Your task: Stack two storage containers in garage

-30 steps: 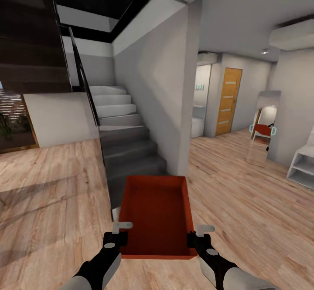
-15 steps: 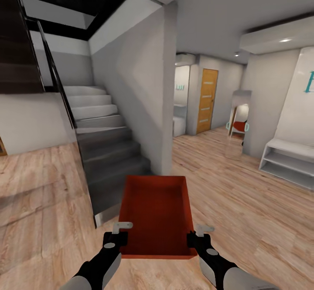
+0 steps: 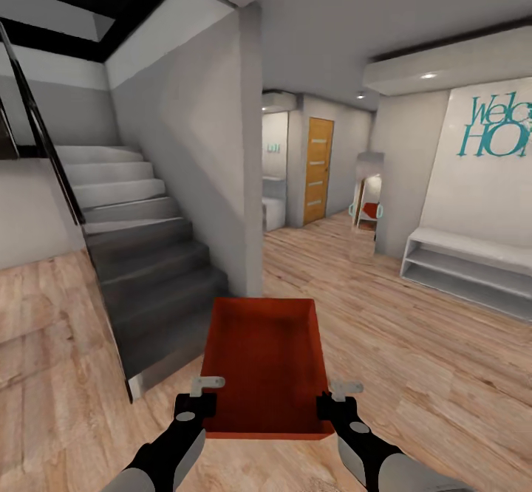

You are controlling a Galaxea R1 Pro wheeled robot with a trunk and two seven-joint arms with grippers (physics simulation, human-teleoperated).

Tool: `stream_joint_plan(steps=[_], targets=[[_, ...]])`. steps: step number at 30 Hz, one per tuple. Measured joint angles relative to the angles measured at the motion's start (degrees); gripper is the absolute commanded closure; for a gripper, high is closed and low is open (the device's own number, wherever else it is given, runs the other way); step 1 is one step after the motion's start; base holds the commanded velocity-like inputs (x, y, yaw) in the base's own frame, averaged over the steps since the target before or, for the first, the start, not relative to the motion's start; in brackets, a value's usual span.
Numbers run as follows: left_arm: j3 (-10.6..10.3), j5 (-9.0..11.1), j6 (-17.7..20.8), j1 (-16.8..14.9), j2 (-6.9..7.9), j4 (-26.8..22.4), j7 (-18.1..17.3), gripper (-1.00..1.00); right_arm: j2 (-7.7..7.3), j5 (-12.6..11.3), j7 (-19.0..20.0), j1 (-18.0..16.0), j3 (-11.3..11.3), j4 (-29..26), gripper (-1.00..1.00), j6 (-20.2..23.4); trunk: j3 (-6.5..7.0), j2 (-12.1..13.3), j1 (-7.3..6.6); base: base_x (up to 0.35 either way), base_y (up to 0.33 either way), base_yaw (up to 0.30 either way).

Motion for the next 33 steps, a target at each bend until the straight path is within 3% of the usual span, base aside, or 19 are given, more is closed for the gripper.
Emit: stream_joint_plan(steps=[16,26,33], targets=[[0.07,-0.05,0.08,0.01,-0.07,-0.05,0.03,1.00,-0.06,0.03,0.05,0.00,-0.02,0.02,1.00,0.02,-0.01,-0.01,-0.01,0.018,0.000,-0.281],[-0.06,0.17,0.08,-0.01,-0.09,0.34,-0.03,1.00,-0.11,-0.25,0.05,0.03,0.27,0.22,1.00,0.05,-0.01,-0.01,-0.03,0.258,0.000,-0.276],[-0.13,0.23,0.08,-0.02,-0.06,0.49,-0.01,1.00,-0.08,-0.54,0.01,0.03,0.52,0.33,1.00,0.02,-0.01,-0.01,-0.03,0.318,0.000,-0.039]])
